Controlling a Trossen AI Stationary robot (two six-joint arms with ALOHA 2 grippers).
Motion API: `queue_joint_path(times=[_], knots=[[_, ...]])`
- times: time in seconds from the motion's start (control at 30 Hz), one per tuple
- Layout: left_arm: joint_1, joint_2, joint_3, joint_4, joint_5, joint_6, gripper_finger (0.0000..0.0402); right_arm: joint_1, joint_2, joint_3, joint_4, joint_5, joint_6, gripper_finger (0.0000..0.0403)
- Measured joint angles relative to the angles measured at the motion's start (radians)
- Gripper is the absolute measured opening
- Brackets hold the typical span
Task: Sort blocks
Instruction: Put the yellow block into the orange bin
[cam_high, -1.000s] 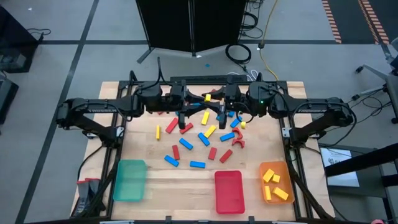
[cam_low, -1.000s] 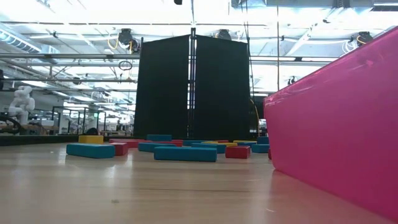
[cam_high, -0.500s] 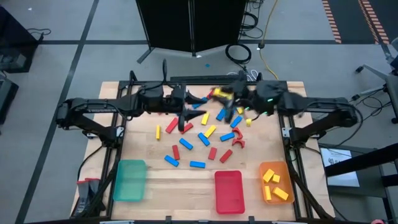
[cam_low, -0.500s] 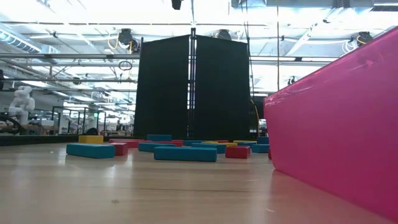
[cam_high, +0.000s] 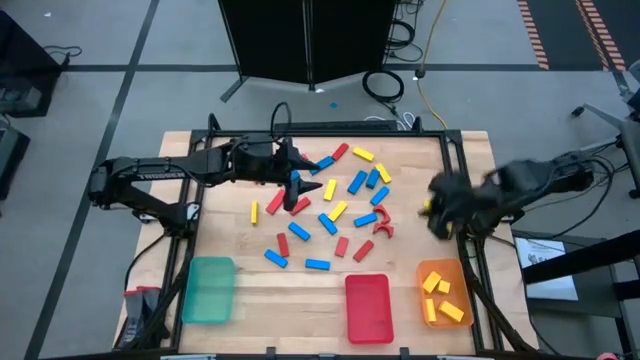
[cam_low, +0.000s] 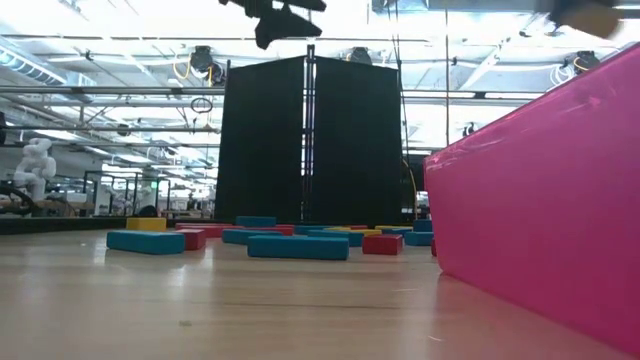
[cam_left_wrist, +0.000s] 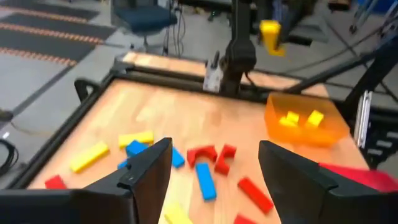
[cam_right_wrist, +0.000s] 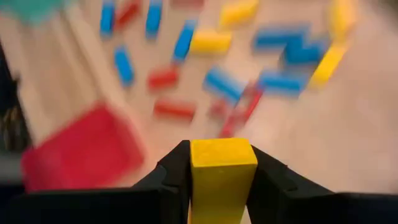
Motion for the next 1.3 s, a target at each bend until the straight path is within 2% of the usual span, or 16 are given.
queue_joint_path(times=[0.13,0.27,0.4,0.7,0.87,1.1,1.17,1.3], knots=[[0.005,0.0,0.0,-0.055,0.0,0.004,0.0242,0.168,0.015,-0.168,0.126,-0.132,0.203,0.0093],[0.005,0.0,0.0,-0.078,-0.004,0.004,0.0242,0.313,0.056,-0.289,0.342,-0.176,0.365,0.0093],[0.009,0.0,0.0,-0.078,-0.008,0.005,0.0241,0.423,0.114,-0.305,0.413,-0.178,0.499,0.0093],[0.023,0.0,0.0,-0.078,-0.015,0.007,0.0241,0.67,0.236,-0.304,0.395,-0.178,0.789,0.0093],[0.024,0.0,0.0,-0.078,-0.021,0.03,0.0241,0.737,0.325,-0.304,0.356,-0.184,0.875,0.0093],[0.029,0.0,0.0,-0.086,-0.023,0.029,0.0241,0.723,0.395,-0.304,0.294,-0.178,0.872,0.0094],[0.029,0.0,0.0,-0.094,-0.023,0.025,0.0241,0.718,0.405,-0.304,0.279,-0.178,0.874,0.0123],[0.029,0.0,0.0,-0.14,-0.023,0.024,0.0241,0.707,0.407,-0.304,0.27,-0.175,0.902,0.0228]])
